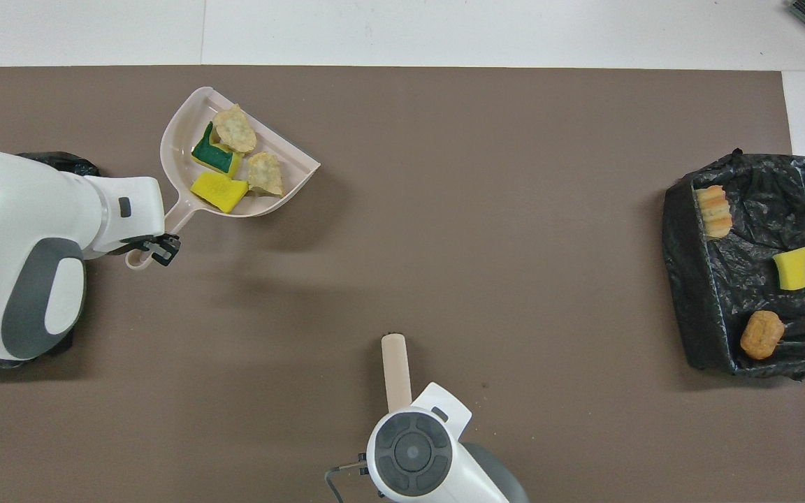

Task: Sweep and dump trash in bin
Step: 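Carry the dustpan to the nearer bin with the left gripper while the right withdraws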

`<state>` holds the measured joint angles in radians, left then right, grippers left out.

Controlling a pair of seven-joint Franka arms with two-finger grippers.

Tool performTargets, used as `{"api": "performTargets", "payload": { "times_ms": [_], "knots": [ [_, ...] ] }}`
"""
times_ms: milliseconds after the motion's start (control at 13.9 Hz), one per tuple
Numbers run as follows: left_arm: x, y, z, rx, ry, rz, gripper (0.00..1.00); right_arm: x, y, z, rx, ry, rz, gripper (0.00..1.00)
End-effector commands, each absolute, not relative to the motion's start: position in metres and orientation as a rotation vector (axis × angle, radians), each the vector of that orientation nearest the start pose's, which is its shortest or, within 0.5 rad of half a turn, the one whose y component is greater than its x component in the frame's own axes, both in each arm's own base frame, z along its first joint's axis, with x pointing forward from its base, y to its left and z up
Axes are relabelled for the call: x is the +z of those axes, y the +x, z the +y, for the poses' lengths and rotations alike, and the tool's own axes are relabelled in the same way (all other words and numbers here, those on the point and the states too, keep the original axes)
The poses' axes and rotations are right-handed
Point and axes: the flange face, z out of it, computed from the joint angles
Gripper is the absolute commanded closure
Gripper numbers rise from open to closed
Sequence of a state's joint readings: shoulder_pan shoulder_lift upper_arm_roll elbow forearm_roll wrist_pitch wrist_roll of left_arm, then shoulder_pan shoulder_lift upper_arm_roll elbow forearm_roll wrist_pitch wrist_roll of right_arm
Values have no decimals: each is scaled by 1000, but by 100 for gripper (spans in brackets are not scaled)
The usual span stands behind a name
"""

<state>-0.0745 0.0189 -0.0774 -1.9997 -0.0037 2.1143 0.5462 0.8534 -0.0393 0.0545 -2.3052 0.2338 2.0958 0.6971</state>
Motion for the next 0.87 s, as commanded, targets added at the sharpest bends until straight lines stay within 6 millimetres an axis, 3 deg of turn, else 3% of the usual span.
{"api": "performTargets", "payload": {
  "times_ms": [0,144,217,289,361,505,650,794],
  "knots": [
    [491,561,-49,-81,-2936,1179,100,339,279,384,337,-3119,-74,100],
    [510,562,2,-61,-2965,1270,100,336,279,383,342,-3123,-45,100],
    [518,561,27,-56,-2952,1319,100,334,279,383,348,-3125,-31,87],
    [523,559,56,-42,-2951,1346,100,333,280,383,358,-3130,-43,31],
    [532,556,84,-61,-2938,1398,100,336,285,386,357,-3127,-31,0],
    [545,548,139,-107,-2944,1445,100,351,301,387,359,-3117,-11,0],
    [562,541,175,-78,-2963,1419,100,377,326,383,366,-3108,26,0],
    [572,538,204,85,-2925,1374,100,403,354,374,325,-3095,36,0]
  ]
}}
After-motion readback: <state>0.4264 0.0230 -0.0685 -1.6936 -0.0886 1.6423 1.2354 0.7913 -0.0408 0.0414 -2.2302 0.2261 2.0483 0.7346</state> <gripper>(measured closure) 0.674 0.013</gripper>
